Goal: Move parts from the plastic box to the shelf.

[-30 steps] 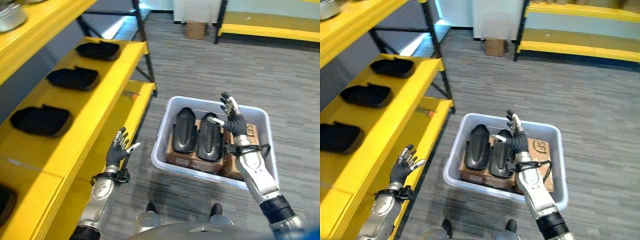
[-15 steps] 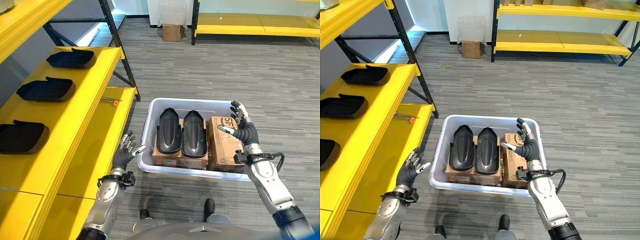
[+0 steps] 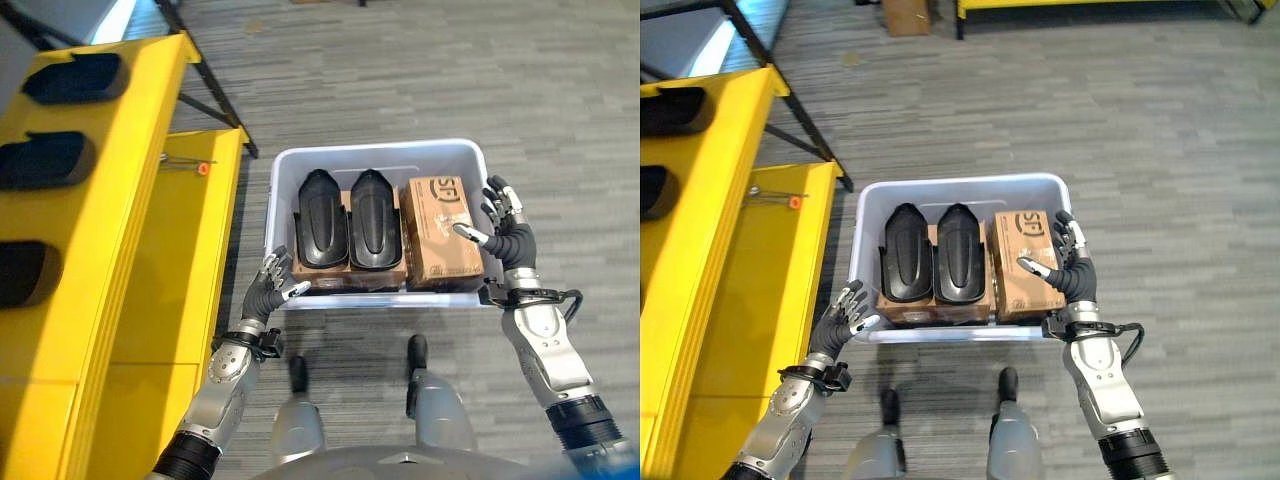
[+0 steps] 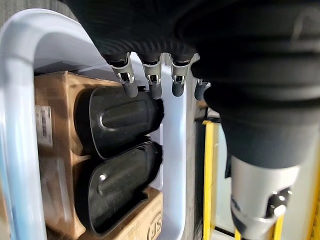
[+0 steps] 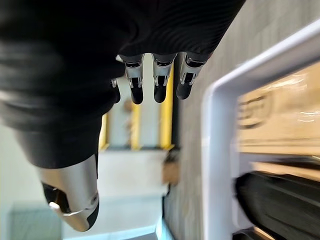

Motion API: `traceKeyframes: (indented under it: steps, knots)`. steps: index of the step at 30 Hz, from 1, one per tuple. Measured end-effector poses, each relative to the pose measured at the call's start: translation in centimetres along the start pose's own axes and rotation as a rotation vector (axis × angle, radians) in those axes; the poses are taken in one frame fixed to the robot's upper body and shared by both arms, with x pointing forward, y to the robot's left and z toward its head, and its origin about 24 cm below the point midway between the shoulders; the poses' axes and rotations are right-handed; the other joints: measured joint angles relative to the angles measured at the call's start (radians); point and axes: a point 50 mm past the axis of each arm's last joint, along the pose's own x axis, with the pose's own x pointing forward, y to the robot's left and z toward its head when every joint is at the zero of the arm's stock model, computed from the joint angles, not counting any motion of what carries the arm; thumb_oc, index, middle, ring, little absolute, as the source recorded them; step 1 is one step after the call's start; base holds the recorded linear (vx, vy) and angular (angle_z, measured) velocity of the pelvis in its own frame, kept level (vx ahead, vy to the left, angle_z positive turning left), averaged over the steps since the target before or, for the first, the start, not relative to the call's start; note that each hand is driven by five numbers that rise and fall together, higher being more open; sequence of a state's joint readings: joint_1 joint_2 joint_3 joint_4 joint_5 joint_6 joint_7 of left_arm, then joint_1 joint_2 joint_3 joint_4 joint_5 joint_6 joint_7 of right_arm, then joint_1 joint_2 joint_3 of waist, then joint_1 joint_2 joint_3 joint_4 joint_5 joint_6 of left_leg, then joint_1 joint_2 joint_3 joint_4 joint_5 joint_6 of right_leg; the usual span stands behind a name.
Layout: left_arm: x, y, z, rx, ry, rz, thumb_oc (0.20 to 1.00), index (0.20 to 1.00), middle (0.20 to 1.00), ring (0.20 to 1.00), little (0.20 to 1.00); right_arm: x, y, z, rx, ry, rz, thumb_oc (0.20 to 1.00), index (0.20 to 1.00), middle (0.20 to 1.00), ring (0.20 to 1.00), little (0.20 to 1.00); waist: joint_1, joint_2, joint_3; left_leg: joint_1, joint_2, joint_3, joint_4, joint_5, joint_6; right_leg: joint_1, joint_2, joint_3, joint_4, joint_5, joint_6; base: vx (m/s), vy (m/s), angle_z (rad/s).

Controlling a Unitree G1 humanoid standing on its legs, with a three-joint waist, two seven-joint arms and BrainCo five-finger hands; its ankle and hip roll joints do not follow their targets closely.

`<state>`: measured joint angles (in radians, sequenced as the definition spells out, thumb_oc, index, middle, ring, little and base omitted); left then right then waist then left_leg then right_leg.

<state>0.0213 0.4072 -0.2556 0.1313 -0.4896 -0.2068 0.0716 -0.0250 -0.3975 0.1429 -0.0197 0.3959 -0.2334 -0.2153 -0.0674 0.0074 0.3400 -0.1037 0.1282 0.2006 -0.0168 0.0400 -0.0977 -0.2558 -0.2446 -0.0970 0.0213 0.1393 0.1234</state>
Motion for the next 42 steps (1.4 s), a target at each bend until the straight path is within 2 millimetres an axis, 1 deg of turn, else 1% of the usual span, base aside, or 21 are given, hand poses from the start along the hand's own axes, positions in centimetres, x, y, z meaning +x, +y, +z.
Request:
traceKeyframes:
  steps: [1, 2, 3, 4, 7, 8, 10, 12, 14, 16, 17, 18, 20, 21, 24, 27, 29, 31, 35, 37, 42]
  knots:
    - [0.3, 0.1, 0.4, 0.008, -0.013, -0.001, 1.0, 1.0, 1.0, 1.0, 1.0, -0.1, 0.4, -0.2, 0.012, 0.01, 0.015, 1.0, 1.0, 1.0, 1.0, 1.0, 0.003, -0.009, 0.005, -0.01, -0.017, 0.009, 0.006, -0.006, 0.01, 0.001, -0.014, -0.001, -0.027, 0.023, -0.001, -0.04, 0.116, -0.19]
    - [0.5, 0.5, 0.8, 0.018, -0.03, 0.007, 1.0, 1.0, 1.0, 1.0, 1.0, -0.1, 1.3, -0.4, 0.03, 0.019, 0.05, 1.0, 1.0, 1.0, 1.0, 1.0, 0.009, -0.02, 0.011, -0.025, -0.032, 0.022, 0.017, -0.014, 0.022, 0.0, -0.028, -0.01, -0.061, 0.056, -0.002, -0.03, 0.081, -0.17]
    - [0.6, 0.8, 1.1, 0.023, -0.037, 0.015, 1.0, 1.0, 1.0, 1.0, 1.0, -0.1, 1.9, -0.5, 0.037, 0.023, 0.077, 1.0, 1.0, 1.0, 1.0, 1.0, 0.014, -0.028, 0.016, -0.026, -0.042, 0.028, 0.019, -0.017, 0.026, 0.001, -0.036, -0.02, -0.074, 0.063, 0.001, -0.02, 0.068, -0.16]
    - [0.6, 0.9, 1.2, 0.03, -0.038, 0.017, 1.0, 1.0, 1.0, 1.0, 1.0, -0.1, 2.1, -0.5, 0.038, 0.023, 0.09, 1.0, 1.0, 1.0, 1.0, 1.0, 0.028, -0.034, 0.019, -0.029, -0.045, 0.034, 0.019, -0.02, 0.027, 0.003, -0.039, -0.025, -0.085, 0.066, 0.005, -0.01, 0.048, -0.01]
    - [0.6, 1.4, 1.4, 0.036, -0.055, 0.043, 1.0, 1.0, 1.0, 1.0, 1.0, 0.4, 2.3, -0.2, 0.034, 0.008, 0.091, 1.0, 1.0, 1.0, 1.0, 1.0, 0.033, -0.039, 0.022, -0.059, -0.036, 0.009, 0.026, -0.02, 0.022, 0.003, -0.031, -0.044, -0.108, 0.071, 0.016, -0.01, 0.027, 0.15]
    - [0.5, 1.3, 1.3, 0.035, -0.05, 0.048, 1.0, 1.0, 1.0, 1.0, 1.0, 1.1, 2.5, 0.1, 0.027, -0.007, 0.094, 1.0, 1.0, 1.0, 1.0, 1.0, 0.035, -0.042, 0.023, -0.066, -0.025, 0.009, 0.025, -0.018, 0.019, 0.0, -0.02, -0.048, -0.112, 0.073, 0.018, -0.01, 0.01, 0.03]
    - [0.5, 1.1, 1.2, 0.035, -0.045, 0.047, 1.0, 1.0, 1.0, 1.0, 1.0, 1.7, 2.6, 0.2, 0.022, -0.013, 0.085, 1.0, 1.0, 1.0, 1.0, 1.0, 0.034, -0.043, 0.024, -0.067, -0.017, 0.008, 0.023, -0.016, 0.017, 0.0, -0.007, -0.053, -0.112, 0.071, 0.015, 0.0, 0.0, 0.0]
    - [0.9, 0.6, 1.5, 0.038, -0.059, 0.037, 1.0, 1.0, 1.0, 1.0, 1.0, 2.8, 3.1, 0.6, 0.016, -0.038, 0.075, 1.0, 1.0, 1.0, 1.0, 1.0, 0.036, -0.047, 0.026, -0.08, -0.005, 0.009, 0.022, -0.013, 0.011, -0.017, 0.005, -0.054, -0.112, 0.07, 0.014, -0.03, -0.014, -0.06]
    - [1.0, 0.3, 1.5, 0.038, -0.06, 0.032, 1.0, 1.0, 1.0, 1.0, 1.0, 3.1, 3.3, 0.3, 0.007, -0.029, 0.068, 1.0, 1.0, 1.0, 1.0, 1.0, 0.031, -0.047, 0.031, -0.087, -0.002, 0.008, 0.022, -0.01, 0.006, -0.023, 0.008, -0.054, -0.112, 0.071, 0.014, -0.01, -0.004, -0.02]
    - [1.7, -0.6, 2.0, 0.027, -0.086, 0.009, 1.0, 1.0, 1.0, 1.0, 1.0, 3.8, 4.3, 0.0, 0.0, -0.021, 0.076, 1.0, 1.0, 1.0, 1.0, 1.0, 0.031, -0.048, 0.04, -0.095, 0.003, 0.01, 0.02, -0.008, 0.003, -0.038, 0.013, -0.054, -0.112, 0.075, 0.009, -0.02, -0.017, -0.1]
    - [2.1, -1.2, 2.3, 0.009, -0.104, -0.001, 1.0, 1.0, 1.0, 1.0, 1.0, 4.0, 4.9, -0.2, 0.0, -0.007, 0.085, 1.0, 1.0, 1.0, 1.0, 1.0, 0.032, -0.046, 0.044, -0.103, 0.011, 0.01, 0.019, -0.007, 0.001, -0.047, 0.017, -0.054, -0.112, 0.075, 0.008, -0.02, -0.026, -0.06]
    - [2.3, -1.4, 2.5, 0.002, -0.114, -0.003, 1.0, 1.0, 1.0, 1.0, 1.0, 4.2, 5.3, -0.2, 0.01, -0.008, 0.083, 1.0, 1.0, 1.0, 1.0, 1.0, 0.032, -0.045, 0.047, -0.11, 0.013, 0.01, 0.019, -0.006, -0.001, -0.054, 0.019, -0.054, -0.112, 0.076, 0.007, 0.0, 0.0, 0.0]
    - [2.6, -1.7, 2.9, 0.003, -0.129, -0.006, 1.0, 1.0, 1.0, 1.0, 1.0, 5.0, 6.2, 0.4, 0.018, -0.031, 0.088, 1.0, 1.0, 1.0, 1.0, 1.0, 0.032, -0.041, 0.072, -0.114, 0.014, 0.01, 0.02, -0.003, -0.005, -0.057, 0.024, -0.054, -0.112, 0.078, 0.004, 0.0, 0.0, 0.0]
    - [2.8, -2.1, 3.0, 0.003, -0.135, -0.014, 1.0, 1.0, 1.0, 1.0, 1.0, 5.8, 7.0, 1.0, 0.025, -0.052, 0.097, 1.0, 1.0, 1.0, 1.0, 1.0, 0.038, -0.035, 0.084, -0.125, 0.018, 0.01, 0.02, -0.001, -0.008, -0.069, 0.027, -0.053, -0.112, 0.08, 0.001, 0.0, -0.018, -0.05]
    - [3.0, -2.6, 3.1, 0.0, -0.14, -0.025, 1.0, 1.0, 1.0, 1.0, 1.0, 6.7, 7.8, 1.5, 0.029, -0.067, 0.087, 1.0, 1.0, 1.0, 1.0, 1.0, 0.063, -0.011, 0.104, -0.132, 0.025, 0.01, 0.019, 0.001, -0.011, -0.077, 0.035, -0.054, -0.112, 0.081, -0.002, -0.01, -0.008, -0.03]
    - [3.3, -3.0, 3.5, -0.001, -0.156, -0.032, 1.0, 1.0, 1.0, 1.0, 1.0, 7.6, 8.1, 1.9, 0.023, -0.076, 0.076, 1.0, 1.0, 1.0, 1.0, 1.0, 0.069, 0.004, 0.114, -0.146, 0.025, 0.008, 0.02, 0.003, -0.014, -0.088, 0.035, -0.055, -0.112, 0.082, -0.004, 0.0, -0.003, 0.03]
    - [3.4, -3.1, 3.6, -0.005, -0.163, -0.034, 1.0, 1.0, 1.0, 1.0, 1.0, 7.9, 8.0, 1.7, 0.015, -0.063, 0.054, 1.0, 1.0, 1.0, 1.0, 1.0, 0.073, 0.006, 0.116, -0.151, 0.026, 0.008, 0.02, 0.003, -0.014, -0.094, 0.035, -0.057, -0.112, 0.082, -0.004, 0.0, -0.002, 0.02]
    - [3.6, -3.3, 3.9, -0.013, -0.173, -0.027, 1.0, 1.0, 1.0, 1.0, 1.0, 8.0, 8.0, 1.6, 0.016, -0.057, 0.04, 1.0, 1.0, 1.0, 1.0, 1.0, 0.082, 0.007, 0.117, -0.158, 0.025, 0.008, 0.02, 0.003, -0.014, -0.101, 0.035, -0.057, -0.112, 0.082, -0.004, 0.0, 0.0, 0.0]
    - [3.7, -3.4, 3.9, -0.013, -0.175, -0.023, 1.0, 1.0, 1.0, 1.0, 1.0, 7.9, 8.5, 0.8, 0.024, -0.024, 0.027, 1.0, 1.0, 1.0, 1.0, 1.0, 0.085, 0.008, 0.122, -0.159, 0.026, 0.008, 0.02, 0.003, -0.014, -0.102, 0.034, -0.058, -0.112, 0.081, -0.004, 0.0, 0.0, 0.0]
    - [3.8, -3.6, 4.1, -0.013, -0.18, -0.027, 1.0, 1.0, 1.0, 1.0, 1.0, 7.9, 8.6, 0.7, 0.019, -0.021, 0.033, 1.0, 1.0, 1.0, 1.0, 1.0, 0.086, 0.012, 0.131, -0.16, 0.025, 0.007, 0.02, 0.003, -0.014, -0.102, 0.032, -0.058, -0.112, 0.081, -0.004, 0.0, 0.0, 0.0]
    - [3.8, -3.5, 4.1, -0.015, -0.185, -0.012, 1.0, 1.0, 1.0, 1.0, 1.0, 8.1, 8.1, 0.0, -0.002, 0.008, -0.014, 1.0, 1.0, 1.0, 1.0, 1.0, 0.087, 0.027, 0.14, -0.174, 0.025, 0.006, 0.022, 0.004, -0.014, -0.115, 0.033, -0.059, -0.112, 0.081, -0.005, 0.0, 0.0, 0.0]
